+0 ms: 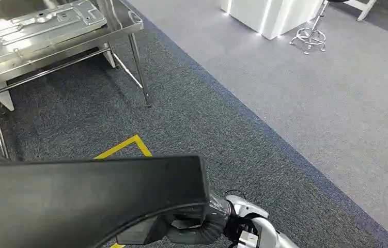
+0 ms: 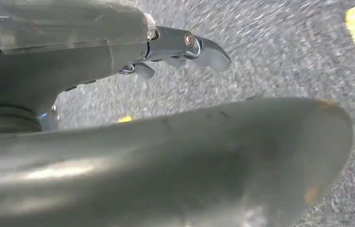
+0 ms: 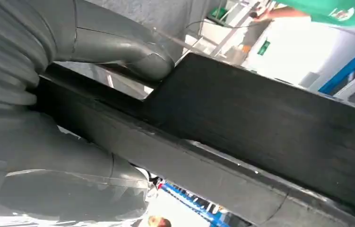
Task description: Take the parts from the cabinet and place them on the table.
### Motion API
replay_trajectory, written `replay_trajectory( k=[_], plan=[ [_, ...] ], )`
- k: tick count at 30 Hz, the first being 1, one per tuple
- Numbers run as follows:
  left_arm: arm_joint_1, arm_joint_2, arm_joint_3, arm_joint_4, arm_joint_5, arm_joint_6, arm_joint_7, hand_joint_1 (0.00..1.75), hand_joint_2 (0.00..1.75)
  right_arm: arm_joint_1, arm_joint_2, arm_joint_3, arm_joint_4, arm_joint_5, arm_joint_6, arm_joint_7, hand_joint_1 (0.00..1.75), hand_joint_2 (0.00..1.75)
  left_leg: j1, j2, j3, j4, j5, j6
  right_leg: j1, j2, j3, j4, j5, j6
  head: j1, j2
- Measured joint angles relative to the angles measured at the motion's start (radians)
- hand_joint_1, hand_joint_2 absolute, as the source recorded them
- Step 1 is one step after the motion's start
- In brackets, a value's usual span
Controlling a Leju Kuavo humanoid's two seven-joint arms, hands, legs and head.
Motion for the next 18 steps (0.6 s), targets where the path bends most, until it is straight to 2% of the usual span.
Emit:
replay_trajectory(
  k=[1, 2, 3, 4, 5, 6, 7, 8, 9, 10, 11, 12, 13, 14, 16, 17, 18],
  plan=[
    [0.002, 0.000, 0.002, 0.000, 0.000, 0.001, 0.001, 0.00, 0.00, -0.002, 0.003, 0.000, 0.000, 0.000, 0.001, 0.000, 1.68, 1.75, 0.003, -0.010, -0.001, -0.005, 0.002, -0.007, 0.002, -0.009, 0.002, -0.001, 0.000, -0.005, 0.001, 0.000],
    [0.004, 0.001, 0.003, 0.000, 0.000, 0.002, 0.002, 0.00, 0.00, -0.004, 0.008, 0.000, 0.000, 0.000, 0.002, 0.000, 1.68, 1.75, -0.003, -0.021, -0.003, -0.007, 0.002, -0.014, -0.008, -0.021, 0.009, -0.014, 0.004, -0.012, -0.001, 0.000],
    [0.004, 0.002, 0.005, 0.002, 0.001, 0.002, 0.002, 0.00, 0.00, -0.007, 0.013, 0.000, 0.000, 0.000, 0.003, 0.001, 1.68, 1.75, -0.003, 0.026, -0.002, 0.010, -0.007, -0.015, -0.008, -0.040, 0.018, -0.024, 0.008, -0.018, 0.000, 0.000],
    [0.001, 0.002, 0.005, 0.002, 0.001, 0.002, 0.002, 0.00, 0.00, -0.007, 0.017, 0.000, -0.002, -0.001, 0.005, 0.000, 1.68, 1.75, -0.005, 0.076, -0.023, 0.052, -0.036, -0.018, -0.008, -0.052, 0.021, -0.026, 0.006, -0.025, -0.011, 0.000],
    [-0.005, 0.002, 0.005, 0.002, 0.002, 0.002, 0.002, 0.00, 0.00, -0.007, 0.018, 0.000, -0.003, -0.001, 0.006, 0.000, 1.68, 1.75, -0.003, 0.104, -0.057, 0.120, -0.072, -0.023, -0.006, -0.068, 0.023, -0.026, 0.004, -0.028, -0.010, 0.000],
    [-0.011, 0.002, 0.006, 0.002, 0.002, 0.002, 0.002, 0.00, 0.00, -0.006, 0.018, 0.000, -0.002, -0.001, 0.009, 0.001, 1.68, 1.75, -0.001, 0.120, -0.101, 0.206, -0.110, -0.027, -0.004, -0.086, 0.025, -0.026, 0.001, -0.029, -0.010, 0.000],
    [-0.013, 0.002, 0.007, 0.003, 0.003, 0.002, 0.002, 0.00, 0.00, -0.006, 0.018, 0.000, -0.002, 0.000, 0.011, 0.002, 1.68, 1.75, 0.002, 0.126, -0.135, 0.270, -0.132, -0.032, -0.004, -0.103, 0.025, -0.025, -0.002, -0.029, -0.010, 0.000],
    [-0.013, 0.001, 0.007, 0.004, 0.003, 0.002, 0.002, 0.00, 0.00, -0.007, 0.018, 0.000, -0.002, 0.000, 0.012, 0.002, 1.68, 1.75, 0.005, 0.129, -0.151, 0.300, -0.131, -0.035, -0.004, -0.117, 0.026, -0.025, -0.005, -0.028, -0.010, 0.000],
    [-0.010, 0.001, 0.008, 0.005, 0.003, 0.002, 0.004, 0.00, 0.00, -0.007, 0.018, 0.001, 0.000, 0.000, 0.013, 0.002, 1.68, 1.75, 0.008, 0.133, -0.141, 0.278, -0.108, -0.038, -0.004, -0.130, 0.029, -0.025, -0.008, -0.026, -0.010, 0.000],
    [-0.007, 0.001, 0.008, 0.005, 0.003, 0.003, 0.005, 0.00, 0.00, -0.007, 0.018, 0.001, 0.002, 0.000, 0.013, 0.002, 1.68, 1.75, 0.012, 0.138, -0.107, 0.213, -0.067, -0.040, -0.005, -0.143, 0.034, -0.024, -0.012, -0.024, -0.010, 0.000],
    [-0.006, 0.001, 0.009, 0.005, 0.000, 0.005, 0.005, 0.00, 0.00, -0.008, 0.018, 0.001, 0.003, 0.001, 0.013, 0.002, 1.68, 1.75, 0.013, 0.150, -0.059, 0.119, -0.020, -0.040, -0.005, -0.156, 0.039, -0.023, -0.016, -0.021, -0.011, 0.000],
    [-0.007, 0.001, 0.009, 0.005, 0.000, 0.006, 0.004, 0.00, 0.00, -0.009, 0.018, 0.001, 0.003, 0.001, 0.013, 0.002, 1.68, 1.75, 0.012, 0.186, -0.011, 0.031, 0.016, -0.037, -0.005, -0.166, 0.045, -0.021, -0.022, -0.015, -0.010, 0.000],
    [-0.010, 0.000, 0.009, 0.005, -0.002, 0.006, 0.004, 0.00, 0.00, -0.009, 0.018, 0.001, 0.004, 0.001, 0.011, 0.002, 1.68, 1.75, -0.004, 0.233, 0.002, 0.002, -0.005, -0.029, 0.003, -0.178, 0.048, -0.020, -0.027, -0.007, -0.011, 0.000],
    [-0.012, 0.001, 0.009, 0.005, -0.003, 0.006, 0.003, 0.00, 0.00, -0.012, 0.018, 0.001, 0.005, 0.001, 0.009, 0.001, 1.68, 1.75, -0.002, 0.211, 0.000, 0.000, 0.002, -0.017, 0.005, -0.184, 0.047, -0.018, -0.029, -0.003, -0.009, 0.000],
    [-0.007, 0.001, 0.009, 0.005, -0.003, 0.004, -0.001, 0.00, 0.00, -0.013, 0.018, 0.001, 0.007, 0.001, 0.005, 0.000, 1.68, 1.75, -0.005, 0.189, -0.006, 0.002, 0.000, -0.010, 0.006, -0.205, 0.052, -0.020, -0.031, 0.004, -0.009, 0.000],
    [-0.004, 0.001, 0.010, 0.005, -0.002, 0.002, -0.006, 0.00, 0.00, -0.013, 0.018, 0.001, 0.007, 0.001, 0.002, 0.000, 1.68, 1.75, -0.003, 0.177, -0.005, -0.003, 0.002, -0.003, 0.004, -0.216, 0.056, -0.020, -0.035, 0.010, -0.010, 0.000],
    [-0.002, 0.001, 0.010, 0.005, -0.002, 0.001, -0.010, 0.00, 0.00, -0.015, 0.018, 0.001, 0.006, 0.001, 0.000, 0.000, 1.68, 1.75, 0.003, 0.166, 0.003, -0.009, 0.006, 0.004, -0.002, -0.196, 0.057, -0.013, -0.045, 0.020, -0.010, 0.000]
  ],
)
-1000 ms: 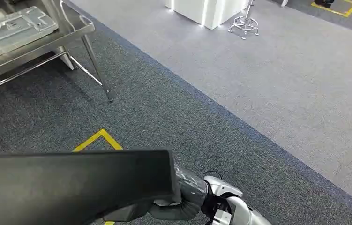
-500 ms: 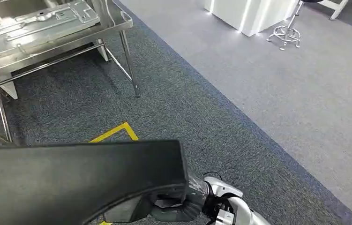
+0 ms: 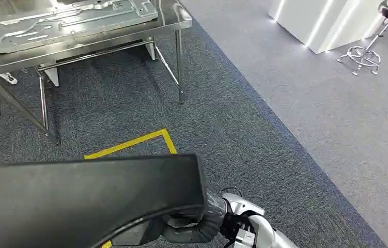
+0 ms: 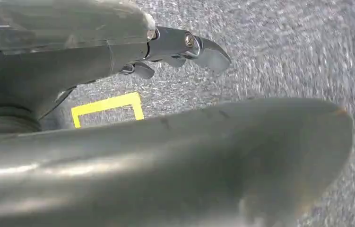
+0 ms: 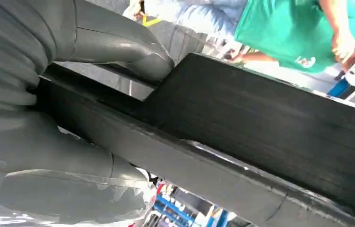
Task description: Take the parts from the cabinet and place them on the table.
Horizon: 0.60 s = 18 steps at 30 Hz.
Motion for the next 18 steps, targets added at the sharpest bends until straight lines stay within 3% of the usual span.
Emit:
replay_trajectory(
  k=[1, 2, 4, 5, 6, 7, 8, 9, 10, 11, 12, 14, 15, 16, 17, 18],
  plan=[
    [-0.001, 0.000, 0.000, 0.000, 0.002, -0.002, -0.007, 0.00, 0.00, 0.000, 0.000, 0.000, 0.000, 0.001, -0.002, -0.001, 1.68, 1.75, 0.000, -0.010, 0.000, -0.001, 0.000, 0.005, -0.004, 0.064, -0.013, 0.037, -0.024, 0.003, 0.000, 0.000],
    [-0.005, 0.000, 0.001, 0.000, 0.002, -0.003, -0.011, 0.00, 0.00, 0.001, -0.001, -0.001, 0.000, 0.001, -0.004, -0.001, 1.68, 1.75, 0.000, -0.019, -0.001, -0.001, 0.002, 0.009, -0.005, 0.097, -0.048, 0.105, -0.062, 0.003, 0.002, 0.000],
    [-0.010, 0.000, 0.002, 0.000, 0.003, -0.006, -0.015, 0.00, 0.00, 0.008, -0.005, -0.001, 0.003, 0.001, -0.006, -0.001, 1.68, 1.75, -0.001, -0.046, -0.001, -0.001, 0.001, 0.013, -0.005, 0.116, -0.134, 0.267, -0.125, 0.005, 0.002, 0.000],
    [-0.011, 0.000, 0.002, 0.000, 0.003, -0.006, -0.016, 0.00, 0.00, 0.011, -0.006, -0.001, 0.005, 0.002, -0.006, -0.001, 1.68, 1.75, -0.003, -0.062, -0.001, 0.000, 0.001, 0.013, -0.004, 0.118, -0.164, 0.313, -0.129, 0.005, 0.001, 0.000],
    [-0.010, 0.000, 0.003, 0.000, 0.004, -0.006, -0.016, 0.00, 0.00, 0.011, -0.007, -0.001, 0.006, 0.002, -0.006, -0.001, 1.68, 1.75, -0.003, -0.077, 0.000, 0.001, 0.001, 0.013, -0.004, 0.118, -0.170, 0.306, -0.106, 0.003, 0.002, 0.000],
    [-0.010, 0.000, 0.003, 0.000, 0.004, -0.007, -0.016, 0.00, 0.00, 0.011, -0.008, -0.001, 0.006, 0.002, -0.006, -0.001, 1.68, 1.75, -0.003, -0.091, 0.001, 0.002, 0.000, 0.012, -0.004, 0.120, -0.156, 0.259, -0.065, -0.001, 0.002, 0.000],
    [-0.009, 0.000, 0.003, 0.000, 0.005, -0.008, -0.017, 0.00, 0.00, 0.011, -0.008, -0.001, 0.006, 0.002, -0.007, -0.001, 1.68, 1.75, -0.003, -0.108, 0.003, 0.003, 0.000, 0.011, -0.004, 0.127, -0.118, 0.170, -0.008, -0.007, 0.002, 0.000],
    [-0.010, 0.000, 0.003, 0.000, 0.006, -0.009, -0.018, 0.00, 0.00, 0.011, -0.008, -0.001, 0.006, 0.002, -0.007, -0.001, 1.68, 1.75, -0.003, -0.121, 0.005, 0.004, -0.001, 0.010, -0.004, 0.147, -0.081, 0.086, 0.036, -0.013, 0.002, 0.000],
    [-0.010, -0.002, 0.003, 0.000, 0.008, -0.009, -0.020, 0.00, 0.00, 0.010, -0.008, -0.001, 0.006, 0.002, -0.007, -0.002, 1.68, 1.75, 0.001, -0.133, 0.001, 0.005, -0.001, 0.008, -0.006, 0.211, -0.056, 0.022, 0.046, -0.022, 0.001, 0.000],
    [-0.014, -0.002, 0.003, 0.002, 0.010, -0.010, -0.023, 0.00, 0.00, 0.011, -0.008, -0.001, 0.006, 0.001, -0.007, -0.003, 1.68, 1.75, -0.006, -0.146, -0.004, 0.011, -0.002, 0.000, -0.009, 0.221, -0.053, 0.005, 0.044, -0.020, -0.001, 0.000],
    [-0.013, -0.002, 0.004, 0.002, 0.011, -0.010, -0.024, 0.00, 0.00, 0.009, -0.009, -0.001, 0.006, 0.001, -0.007, -0.004, 1.68, 1.75, 0.003, -0.153, -0.009, 0.008, 0.000, -0.007, -0.004, 0.205, -0.054, 0.007, 0.045, -0.018, 0.002, 0.000],
    [-0.006, -0.001, 0.006, 0.002, 0.011, -0.010, -0.024, 0.00, 0.00, 0.007, -0.010, -0.001, 0.006, 0.001, -0.007, -0.004, 1.68, 1.75, 0.008, -0.177, -0.012, -0.001, 0.003, -0.023, 0.002, 0.187, -0.049, 0.003, 0.045, -0.025, 0.002, 0.000],
    [-0.005, 0.002, 0.009, 0.002, 0.011, -0.010, -0.025, 0.00, 0.00, 0.007, -0.009, -0.001, 0.006, 0.001, -0.007, -0.004, 1.68, 1.75, 0.004, -0.184, -0.010, 0.002, 0.001, -0.028, -0.015, 0.171, -0.041, -0.014, 0.052, -0.032, 0.001, 0.000],
    [-0.003, 0.000, 0.010, 0.004, 0.011, -0.010, -0.027, 0.00, 0.00, 0.005, -0.009, -0.001, 0.006, 0.001, -0.007, -0.004, 1.68, 1.75, -0.001, -0.122, -0.016, 0.023, -0.013, -0.030, -0.011, 0.157, -0.033, -0.021, 0.052, -0.038, 0.000, 0.000],
    [-0.006, 0.000, 0.010, 0.004, 0.011, -0.010, -0.027, 0.00, 0.00, 0.005, -0.008, -0.001, 0.005, -0.001, -0.007, -0.006, 1.68, 1.75, 0.000, -0.078, -0.043, 0.075, -0.047, -0.032, -0.009, 0.142, -0.030, -0.021, 0.051, -0.042, -0.009, 0.000],
    [-0.010, 0.002, 0.011, 0.004, 0.011, -0.010, -0.030, 0.00, 0.00, 0.007, -0.008, -0.001, 0.006, -0.002, -0.007, -0.006, 1.68, 1.75, 0.001, -0.052, -0.080, 0.152, -0.087, -0.036, -0.007, 0.125, -0.029, -0.021, 0.050, -0.044, -0.009, 0.000]
  ],
)
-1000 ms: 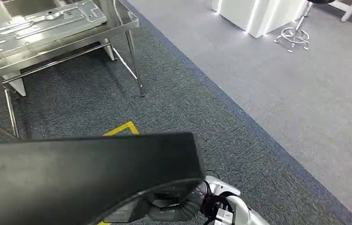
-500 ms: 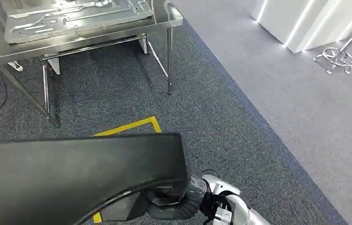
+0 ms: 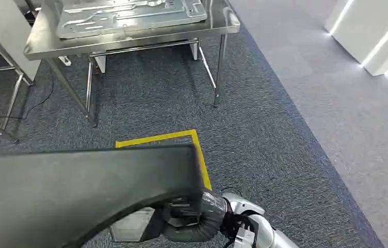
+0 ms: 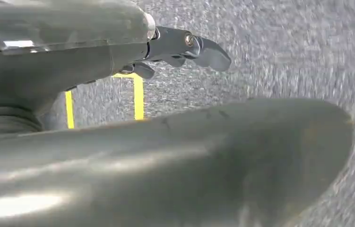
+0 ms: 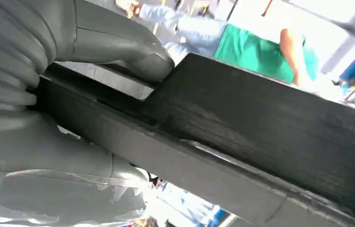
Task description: Take the parts from the cabinet and place them on the table.
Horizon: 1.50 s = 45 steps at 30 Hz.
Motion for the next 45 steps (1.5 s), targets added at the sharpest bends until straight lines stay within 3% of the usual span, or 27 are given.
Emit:
replay_trajectory(
  k=[2, 3, 4, 7, 8, 12, 13, 14, 16, 17, 18, 20, 22, 23, 24, 27, 28, 30, 32, 33, 34, 35, 37, 38, 39, 43, 45],
  plan=[
    [-0.003, 0.001, 0.001, 0.000, 0.000, -0.002, -0.002, 0.00, 0.00, 0.002, -0.001, 0.000, 0.002, -0.001, 0.001, -0.001, 1.68, 1.75, 0.005, 0.015, -0.067, 0.131, -0.049, -0.008, 0.002, -0.030, 0.000, 0.001, -0.004, 0.000, 0.000, 0.000],
    [-0.002, 0.001, 0.001, 0.001, 0.000, -0.003, -0.003, 0.00, 0.00, 0.003, 0.000, 0.000, 0.003, -0.003, 0.001, -0.001, 1.68, 1.75, 0.008, 0.017, -0.075, 0.148, -0.045, -0.011, 0.002, -0.040, 0.001, 0.002, -0.006, 0.002, 0.000, 0.000],
    [0.001, 0.001, 0.002, 0.001, 0.000, -0.003, -0.004, 0.00, 0.00, 0.003, -0.001, 0.000, 0.003, -0.006, 0.002, -0.002, 1.68, 1.75, 0.011, 0.020, -0.058, 0.115, -0.016, -0.015, 0.002, -0.050, 0.003, 0.003, -0.009, 0.005, 0.000, 0.000],
    [0.005, 0.002, 0.003, 0.001, 0.008, -0.005, -0.003, 0.00, 0.00, 0.002, 0.000, -0.003, 0.003, -0.027, 0.011, -0.005, 1.68, 1.75, 0.018, 0.034, 0.076, -0.131, 0.088, -0.015, -0.001, -0.064, 0.008, 0.013, -0.020, 0.019, 0.000, 0.000],
    [0.003, 0.002, 0.004, 0.001, 0.009, -0.006, -0.003, 0.00, 0.00, 0.002, 0.000, -0.005, 0.003, -0.036, 0.013, -0.005, 1.68, 1.75, 0.007, 0.036, 0.086, -0.142, 0.070, -0.009, 0.006, -0.067, 0.005, 0.016, -0.023, 0.025, -0.001, 0.000],
    [0.008, 0.002, 0.010, 0.001, 0.011, -0.009, -0.003, 0.00, 0.00, 0.001, 0.000, -0.013, 0.002, -0.055, 0.020, -0.008, 1.68, 1.75, 0.005, 0.030, 0.082, -0.147, 0.075, 0.021, 0.002, -0.068, 0.009, 0.013, -0.023, 0.047, 0.001, 0.000],
    [0.009, 0.001, 0.010, 0.001, 0.012, -0.009, -0.003, 0.00, 0.00, 0.001, 0.000, -0.017, 0.001, -0.056, 0.020, -0.008, 1.68, 1.75, 0.009, 0.029, 0.087, -0.152, 0.078, 0.028, -0.004, -0.051, 0.007, 0.026, -0.033, 0.055, 0.001, 0.000],
    [0.006, 0.002, 0.011, 0.001, 0.012, -0.010, -0.003, 0.00, 0.00, 0.002, 0.000, -0.019, -0.001, -0.057, 0.020, -0.009, 1.68, 1.75, 0.008, 0.029, 0.087, -0.152, 0.078, 0.034, -0.004, -0.030, -0.013, 0.066, -0.061, 0.056, 0.002, 0.000],
    [0.001, 0.002, 0.012, 0.001, 0.014, -0.010, -0.004, 0.00, 0.00, 0.006, 0.000, -0.024, -0.001, -0.057, 0.020, -0.010, 1.68, 1.75, 0.006, 0.026, 0.086, -0.152, 0.077, 0.042, -0.002, -0.013, -0.092, 0.223, -0.138, 0.057, 0.002, 0.000],
    [0.000, 0.002, 0.013, 0.001, 0.014, -0.010, -0.005, 0.00, 0.00, 0.009, -0.001, -0.024, -0.001, -0.057, 0.020, -0.010, 1.68, 1.75, 0.003, 0.023, 0.086, -0.152, 0.076, 0.044, -0.002, -0.011, -0.129, 0.291, -0.160, 0.058, 0.002, 0.000],
    [0.000, 0.002, 0.015, 0.001, 0.014, -0.010, -0.005, 0.00, 0.00, 0.012, -0.002, -0.025, -0.001, -0.057, 0.019, -0.010, 1.68, 1.75, 0.001, 0.019, 0.087, -0.152, 0.075, 0.045, -0.001, -0.010, -0.152, 0.325, -0.157, 0.056, 0.002, 0.000],
    [0.000, 0.002, 0.017, 0.001, 0.015, -0.010, -0.005, 0.00, 0.00, 0.012, -0.002, -0.026, -0.001, -0.059, 0.019, -0.010, 1.68, 1.75, -0.002, 0.013, 0.092, -0.151, 0.073, 0.045, 0.000, -0.010, -0.129, 0.256, -0.092, 0.048, 0.002, 0.000],
    [-0.001, 0.002, 0.017, 0.001, 0.014, -0.011, -0.006, 0.00, 0.00, 0.011, -0.002, -0.027, -0.001, -0.060, 0.019, -0.010, 1.68, 1.75, -0.007, 0.005, 0.100, -0.151, 0.070, 0.043, 0.007, -0.004, -0.047, 0.084, -0.002, 0.029, 0.002, 0.000],
    [-0.002, -0.003, 0.018, 0.002, 0.014, -0.011, -0.007, 0.00, 0.00, 0.011, -0.002, -0.028, -0.001, -0.060, 0.019, -0.010, 1.68, 1.75, -0.009, 0.003, 0.100, -0.150, 0.068, 0.040, 0.013, 0.002, -0.025, 0.035, -0.006, 0.018, 0.002, 0.000],
    [-0.003, -0.001, 0.018, 0.002, 0.015, -0.012, -0.008, 0.00, 0.00, 0.010, -0.002, -0.029, -0.001, -0.061, 0.019, -0.010, 1.68, 1.75, -0.011, -0.001, 0.096, -0.148, 0.065, 0.034, 0.013, -0.004, -0.023, 0.024, -0.006, 0.022, 0.000, 0.000],
    [-0.001, -0.002, 0.020, 0.003, 0.014, -0.012, -0.010, 0.00, 0.00, 0.009, -0.002, -0.030, -0.001, -0.064, 0.018, -0.010, 1.68, 1.75, -0.006, 0.000, 0.099, -0.156, 0.065, 0.018, 0.017, -0.004, -0.022, 0.019, -0.005, 0.015, 0.001, 0.000],
    [-0.002, 0.000, 0.020, 0.003, 0.014, -0.012, -0.010, 0.00, 0.00, 0.008, 0.000, -0.030, -0.001, -0.066, 0.018, -0.010, 1.68, 1.75, -0.006, 0.003, 0.100, -0.147, 0.057, 0.013, 0.003, -0.008, -0.010, 0.004, 0.002, 0.010, 0.001, 0.000],
    [-0.002, 0.000, 0.021, 0.003, 0.014, -0.012, -0.011, 0.00, 0.00, 0.004, 0.000, -0.030, -0.001, -0.068, 0.017, -0.010, 1.68, 1.75, -0.003, 0.011, 0.059, -0.054, 0.004, 0.005, 0.005, -0.012, -0.002, 0.000, -0.002, -0.001, -0.004, 0.000],
    [-0.003, 0.002, 0.022, 0.003, 0.015, -0.011, -0.012, 0.00, 0.00, 0.004, 0.000, -0.030, 0.001, -0.069, 0.018, -0.010, 1.68, 1.75, 0.000, 0.013, -0.022, 0.101, -0.056, -0.004, 0.006, -0.016, 0.001, 0.001, -0.006, -0.002, -0.003, 0.000],
    [-0.001, 0.001, 0.023, 0.003, 0.014, -0.012, -0.012, 0.00, 0.00, 0.004, 0.000, -0.030, 0.003, -0.069, 0.018, -0.010, 1.68, 1.75, 0.002, 0.015, -0.051, 0.148, -0.064, -0.008, 0.006, -0.016, 0.002, 0.002, -0.009, -0.002, -0.004, 0.000],
    [0.000, 0.001, 0.023, 0.003, 0.014, -0.012, -0.011, 0.00, 0.00, 0.004, 0.000, -0.030, 0.006, -0.070, 0.018, -0.010, 1.68, 1.75, 0.004, 0.017, -0.059, 0.147, -0.045, -0.010, 0.006, -0.016, 0.006, 0.003, -0.013, 0.000, -0.003, 0.000],
    [0.001, 0.001, 0.023, 0.003, 0.014, -0.012, -0.012, 0.00, 0.00, 0.004, 0.000, -0.030, 0.008, -0.070, 0.018, -0.010, 1.68, 1.75, 0.008, 0.019, -0.041, 0.097, -0.006, -0.012, 0.005, -0.016, 0.011, 0.004, -0.017, 0.002, -0.003, 0.000],
    [0.000, 0.003, 0.023, 0.003, 0.014, -0.013, -0.013, 0.00, 0.00, 0.003, 0.001, -0.030, 0.008, -0.070, 0.018, -0.010, 1.68, 1.75, 0.013, 0.025, 0.044, -0.085, 0.097, -0.015, 0.002, -0.017, 0.025, 0.010, -0.032, 0.011, -0.003, 0.000],
    [0.000, 0.003, 0.023, 0.003, 0.014, -0.015, -0.013, 0.00, 0.00, 0.002, 0.002, -0.030, 0.008, -0.070, 0.018, -0.010, 1.68, 1.75, 0.011, 0.030, 0.068, -0.124, 0.082, -0.013, 0.002, -0.018, 0.028, 0.011, -0.039, 0.017, -0.003, 0.000],
    [-0.003, 0.003, 0.023, 0.003, 0.014, -0.016, -0.015, 0.00, 0.00, -0.001, 0.003, -0.030, 0.008, -0.070, 0.017, -0.010, 1.68, 1.75, 0.002, 0.025, 0.074, -0.141, 0.075, 0.000, 0.008, -0.016, 0.026, 0.017, -0.046, 0.026, -0.004, 0.000],
    [0.001, 0.003, 0.023, 0.003, 0.010, -0.017, -0.017, 0.00, 0.00, -0.002, 0.003, -0.031, 0.008, -0.070, 0.015, -0.010, 1.68, 1.75, 0.004, 0.019, 0.084, -0.143, 0.070, 0.034, 0.003, -0.016, 0.031, 0.025, -0.047, 0.050, -0.003, 0.000],
    [0.000, 0.003, 0.023, 0.003, 0.009, -0.017, -0.019, 0.00, 0.00, -0.004, 0.003, -0.031, 0.008, -0.070, 0.015, -0.010, 1.68, 1.75, 0.005, 0.019, 0.093, -0.145, 0.065, 0.044, 0.001, -0.013, 0.000, 0.098, -0.079, 0.055, -0.002, 0.000]
  ],
)
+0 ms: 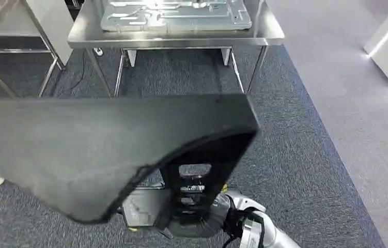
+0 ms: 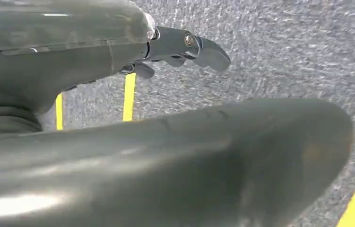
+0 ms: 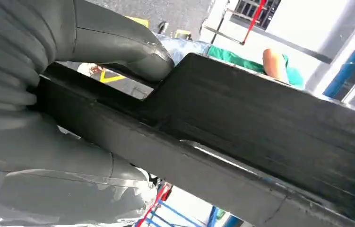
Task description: Take the parts from the cabinet and place them on the table.
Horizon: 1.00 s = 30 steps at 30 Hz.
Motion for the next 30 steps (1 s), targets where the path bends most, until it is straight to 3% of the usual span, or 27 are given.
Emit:
replay_trajectory(
  k=[2, 3, 4, 5, 6, 8, 10, 12, 13, 14, 15, 16, 18, 19, 20, 22, 23, 24, 25, 26, 28, 30],
  plan=[
    [-0.001, 0.000, 0.000, 0.000, -0.001, 0.000, -0.001, 0.00, 0.00, 0.002, 0.000, 0.000, 0.000, 0.000, -0.001, 0.000, 1.68, 1.75, -0.002, -0.001, 0.007, 0.000, -0.008, 0.007, 0.001, 0.004, -0.105, 0.168, -0.071, 0.005, 0.000, 0.000],
    [0.000, 0.000, 0.000, 0.000, -0.001, 0.000, -0.001, 0.00, 0.00, 0.003, 0.000, 0.000, 0.000, 0.000, -0.001, 0.000, 1.68, 1.75, -0.004, -0.001, 0.011, 0.000, -0.013, 0.008, 0.001, 0.004, -0.147, 0.224, -0.085, 0.004, 0.000, 0.000],
    [0.001, 0.000, 0.000, 0.000, -0.001, -0.001, -0.001, 0.00, 0.00, 0.003, 0.000, 0.000, 0.000, 0.000, -0.001, 0.000, 1.68, 1.75, -0.006, -0.002, 0.018, 0.000, -0.019, 0.008, 0.001, 0.004, -0.174, 0.245, -0.078, 0.003, 0.000, 0.000],
    [0.001, 0.000, 0.000, 0.000, -0.001, -0.001, -0.001, 0.00, 0.00, 0.003, 0.000, 0.000, 0.000, 0.000, -0.001, 0.000, 1.68, 1.75, -0.008, -0.004, 0.026, 0.000, -0.026, 0.007, 0.002, 0.004, -0.177, 0.223, -0.048, -0.001, 0.000, 0.000],
    [0.001, 0.000, 0.000, 0.000, -0.001, -0.001, -0.001, 0.00, 0.00, 0.003, 0.000, 0.000, 0.000, 0.000, -0.001, 0.000, 1.68, 1.75, -0.009, -0.006, 0.038, 0.000, -0.033, 0.005, 0.003, 0.005, -0.159, 0.161, 0.004, -0.009, 0.000, 0.000],
    [0.000, 0.000, 0.000, 0.000, -0.001, -0.002, -0.002, 0.00, 0.00, 0.002, 0.000, -0.001, 0.000, 0.000, -0.001, 0.000, 1.68, 1.75, -0.013, -0.009, 0.062, -0.002, -0.050, 0.002, 0.014, 0.006, -0.091, -0.016, 0.123, -0.031, 0.000, 0.000],
    [-0.002, -0.004, 0.000, 0.000, -0.001, -0.002, -0.002, 0.00, 0.00, 0.001, 0.000, -0.001, 0.000, 0.000, -0.001, 0.000, 1.68, 1.75, -0.011, -0.013, 0.066, -0.007, -0.056, -0.008, 0.022, 0.008, -0.083, -0.065, 0.092, -0.038, -0.002, 0.000],
    [-0.002, -0.004, 0.000, 0.000, -0.002, -0.002, -0.002, 0.00, 0.00, 0.003, 0.000, -0.002, 0.000, 0.000, -0.002, 0.000, 1.68, 1.75, -0.010, -0.010, 0.073, -0.004, -0.052, -0.020, 0.024, 0.010, -0.078, -0.072, 0.110, -0.047, -0.001, 0.000],
    [-0.002, -0.005, 0.000, 0.000, -0.002, -0.002, -0.002, 0.00, 0.00, 0.002, 0.000, -0.002, 0.000, 0.001, -0.002, 0.000, 1.68, 1.75, -0.013, -0.010, 0.079, -0.005, -0.052, -0.025, 0.020, 0.011, -0.069, -0.075, 0.105, -0.052, -0.002, 0.000],
    [-0.003, -0.003, 0.000, 0.000, -0.002, -0.002, -0.002, 0.00, 0.00, 0.003, 0.001, -0.002, -0.001, 0.001, -0.001, 0.000, 1.68, 1.75, -0.011, -0.007, 0.073, 0.011, -0.060, -0.027, 0.011, 0.009, -0.048, -0.085, 0.106, -0.053, 0.000, 0.000],
    [-0.004, -0.005, 0.000, 0.000, -0.002, -0.002, -0.003, 0.00, 0.00, 0.000, 0.000, -0.002, 0.000, 0.000, -0.001, 0.000, 1.68, 1.75, -0.010, -0.003, 0.059, 0.053, -0.061, -0.032, 0.012, 0.008, -0.035, -0.090, 0.100, -0.059, -0.002, 0.000],
    [-0.006, -0.005, 0.000, 0.000, -0.002, -0.002, -0.003, 0.00, 0.00, -0.002, 0.001, -0.002, 0.000, 0.000, -0.002, 0.000, 1.68, 1.75, -0.010, -0.002, 0.023, 0.117, -0.079, -0.036, 0.012, 0.005, -0.029, -0.090, 0.094, -0.062, -0.005, 0.000],
    [-0.003, -0.004, 0.000, 0.000, -0.002, -0.002, -0.004, 0.00, 0.00, 0.001, 0.002, -0.002, 0.000, 0.001, -0.001, 0.000, 1.68, 1.75, -0.005, -0.001, -0.069, 0.256, -0.146, -0.045, 0.012, 0.005, -0.017, -0.090, 0.081, -0.063, -0.004, 0.000],
    [0.000, -0.004, 0.000, 0.000, -0.002, -0.002, -0.004, 0.00, 0.00, 0.002, 0.002, -0.002, 0.000, 0.002, 0.000, 0.000, 1.68, 1.75, -0.004, -0.001, -0.103, 0.291, -0.162, -0.048, 0.011, 0.005, -0.008, -0.090, 0.073, -0.063, -0.005, 0.000],
    [0.002, -0.004, 0.000, 0.000, -0.002, -0.002, -0.004, 0.00, 0.00, 0.004, 0.002, -0.002, 0.000, 0.002, 0.000, 0.000, 1.68, 1.75, -0.003, -0.001, -0.114, 0.284, -0.153, -0.049, 0.011, 0.006, 0.000, -0.090, 0.066, -0.062, -0.004, 0.000],
    [0.002, -0.004, 0.000, 0.000, -0.002, -0.003, -0.006, 0.00, 0.00, 0.004, 0.002, -0.002, 0.000, 0.003, 0.003, 0.000, 1.68, 1.75, 0.000, 0.001, -0.085, 0.165, -0.064, -0.053, 0.010, 0.007, 0.025, -0.089, 0.049, -0.058, -0.004, 0.000],
    [0.002, -0.003, 0.000, 0.000, -0.002, -0.003, -0.007, 0.00, 0.00, 0.004, 0.003, -0.002, 0.000, 0.003, 0.005, 0.000, 1.68, 1.75, 0.000, 0.003, -0.055, 0.075, 0.002, -0.050, 0.010, 0.007, 0.039, -0.089, 0.039, -0.054, -0.004, 0.000],
    [0.003, -0.003, 0.001, 0.000, -0.002, -0.003, -0.009, 0.00, 0.00, 0.004, 0.002, -0.002, 0.000, 0.003, 0.006, 0.000, 1.68, 1.75, -0.001, 0.007, -0.039, 0.014, 0.041, -0.046, 0.011, 0.006, 0.046, -0.089, 0.029, -0.048, -0.003, 0.000],
    [0.000, -0.003, 0.002, 0.000, -0.002, -0.004, -0.009, 0.00, 0.00, 0.004, 0.002, -0.002, 0.000, 0.004, 0.006, 0.000, 1.68, 1.75, -0.009, 0.008, -0.040, 0.010, -0.008, -0.037, 0.013, 0.009, 0.048, -0.085, 0.024, -0.042, -0.003, 0.000],
    [0.000, -0.003, 0.002, 0.000, -0.002, -0.005, -0.010, 0.00, 0.00, 0.003, 0.003, -0.002, 0.000, 0.005, 0.006, 0.000, 1.68, 1.75, -0.011, 0.007, -0.033, 0.012, 0.009, -0.026, 0.014, 0.008, 0.046, -0.087, 0.018, -0.034, -0.003, 0.000],
    [0.005, -0.003, 0.002, 0.000, -0.002, -0.006, -0.012, 0.00, 0.00, 0.004, 0.003, -0.002, 0.000, 0.008, 0.005, 0.000, 1.68, 1.75, -0.009, 0.004, -0.024, 0.008, 0.012, -0.010, 0.014, 0.008, 0.057, -0.078, 0.019, -0.023, -0.003, 0.000],
    [0.003, -0.004, 0.002, 0.000, -0.003, -0.011, -0.019, 0.00, 0.00, 0.004, 0.003, -0.002, -0.003, 0.011, 0.000, 0.000, 1.68, 1.75, -0.005, 0.002, 0.001, -0.001, 0.006, 0.004, 0.010, 0.009, 0.038, -0.022, 0.014, -0.016, -0.002, 0.000]
  ],
)
